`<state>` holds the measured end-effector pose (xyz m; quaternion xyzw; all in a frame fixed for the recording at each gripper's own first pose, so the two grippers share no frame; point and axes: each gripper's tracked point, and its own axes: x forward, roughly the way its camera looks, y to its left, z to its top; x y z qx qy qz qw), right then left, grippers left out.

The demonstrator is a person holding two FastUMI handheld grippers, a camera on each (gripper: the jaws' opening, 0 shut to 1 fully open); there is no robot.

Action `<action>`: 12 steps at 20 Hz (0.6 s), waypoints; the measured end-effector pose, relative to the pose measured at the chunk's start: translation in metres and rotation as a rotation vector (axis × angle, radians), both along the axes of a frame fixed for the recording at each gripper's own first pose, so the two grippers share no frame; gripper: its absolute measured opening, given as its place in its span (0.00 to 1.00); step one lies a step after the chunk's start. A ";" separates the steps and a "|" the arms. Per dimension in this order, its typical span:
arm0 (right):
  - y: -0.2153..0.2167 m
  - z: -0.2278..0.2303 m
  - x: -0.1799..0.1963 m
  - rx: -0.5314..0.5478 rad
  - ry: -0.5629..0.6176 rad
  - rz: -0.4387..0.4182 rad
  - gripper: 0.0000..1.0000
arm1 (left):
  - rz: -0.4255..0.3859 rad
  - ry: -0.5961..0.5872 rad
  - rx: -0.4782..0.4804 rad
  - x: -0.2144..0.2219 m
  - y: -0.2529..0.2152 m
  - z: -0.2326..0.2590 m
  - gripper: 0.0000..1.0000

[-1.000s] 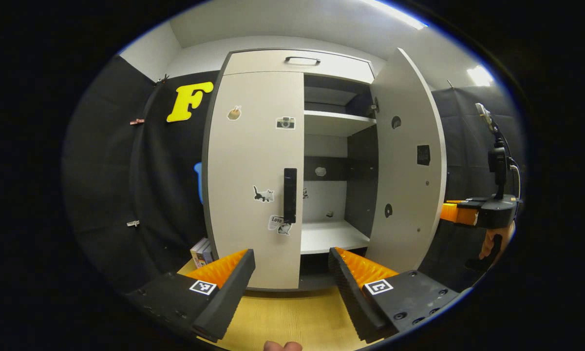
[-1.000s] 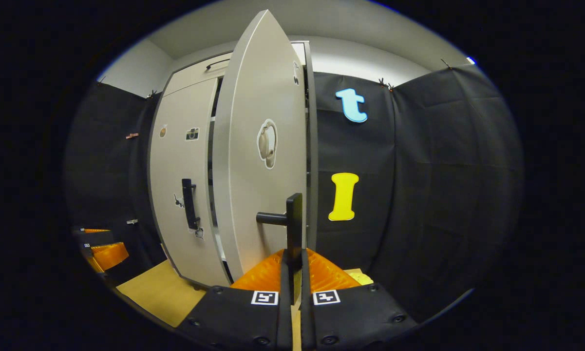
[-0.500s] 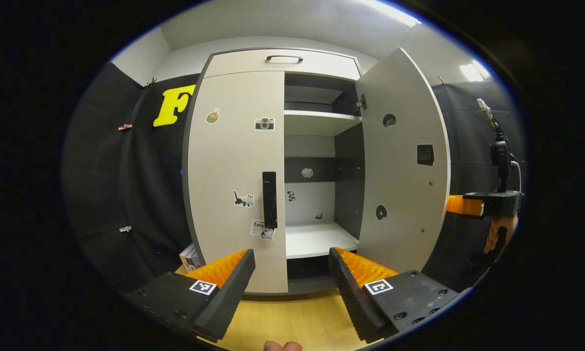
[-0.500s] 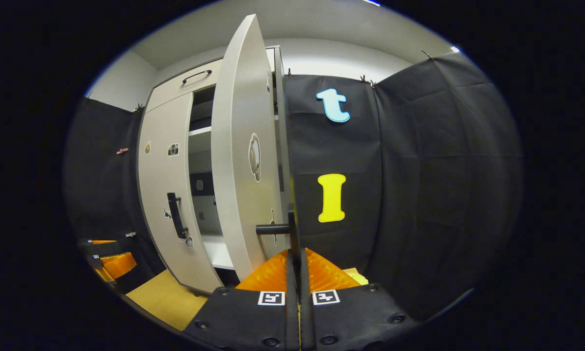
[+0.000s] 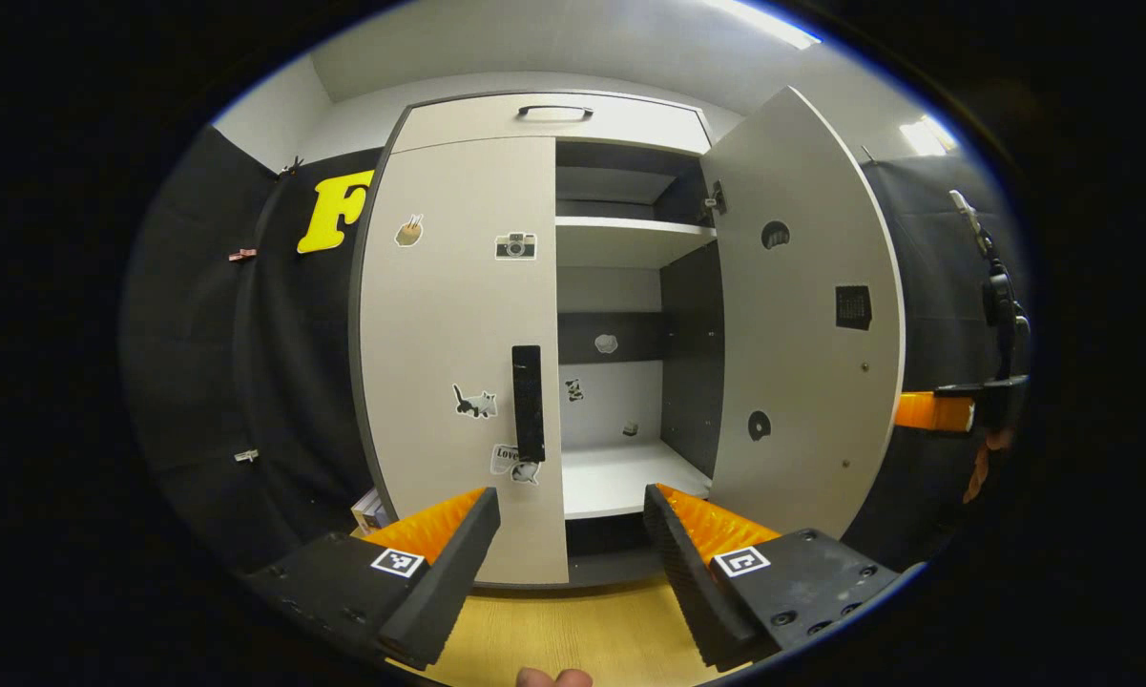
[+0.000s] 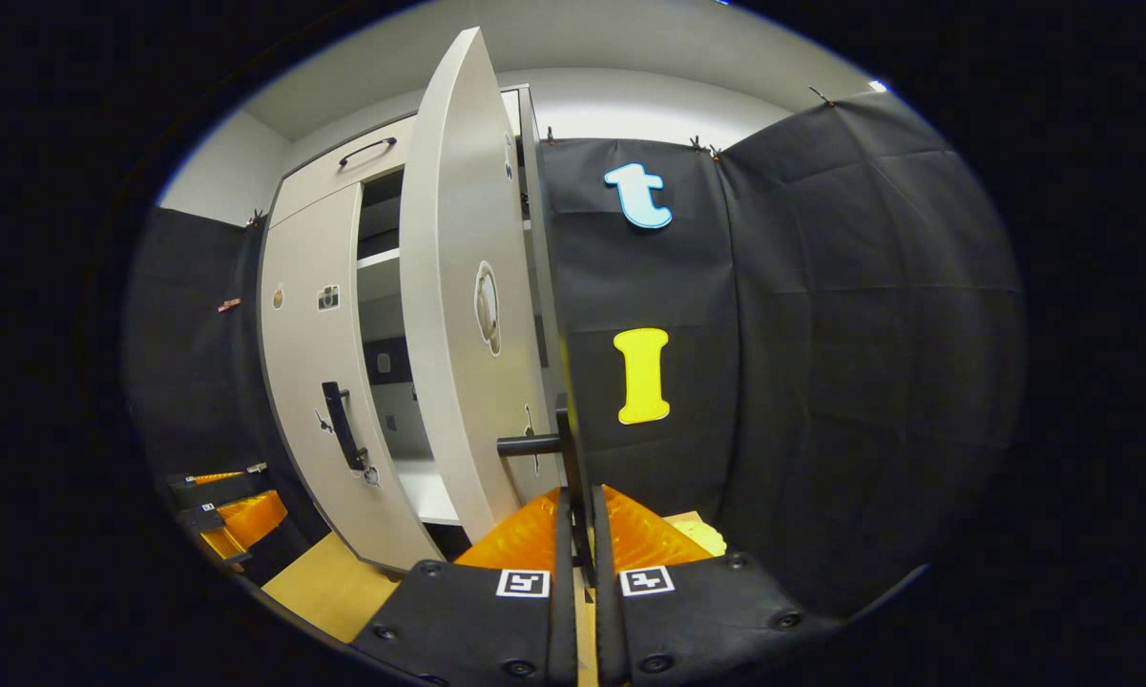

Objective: Open the right door of the double-door shoe cabinet with the right hand, and open the left door with the left hand.

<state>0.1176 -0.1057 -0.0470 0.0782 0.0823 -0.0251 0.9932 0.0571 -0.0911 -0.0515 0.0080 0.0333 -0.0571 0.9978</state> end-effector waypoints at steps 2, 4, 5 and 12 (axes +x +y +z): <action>0.000 0.003 -0.008 0.020 0.001 -0.010 0.16 | -0.015 0.001 -0.006 0.010 -0.003 0.003 0.92; 0.002 0.007 -0.017 0.038 -0.001 -0.004 0.24 | -0.011 -0.001 0.006 0.022 -0.001 0.006 0.94; 0.002 0.011 -0.023 0.049 -0.003 -0.001 0.31 | -0.007 -0.005 0.013 0.028 0.000 0.007 0.94; 0.009 0.042 -0.056 -0.031 -0.071 0.009 0.71 | 0.045 -0.029 0.046 0.079 0.011 0.018 0.94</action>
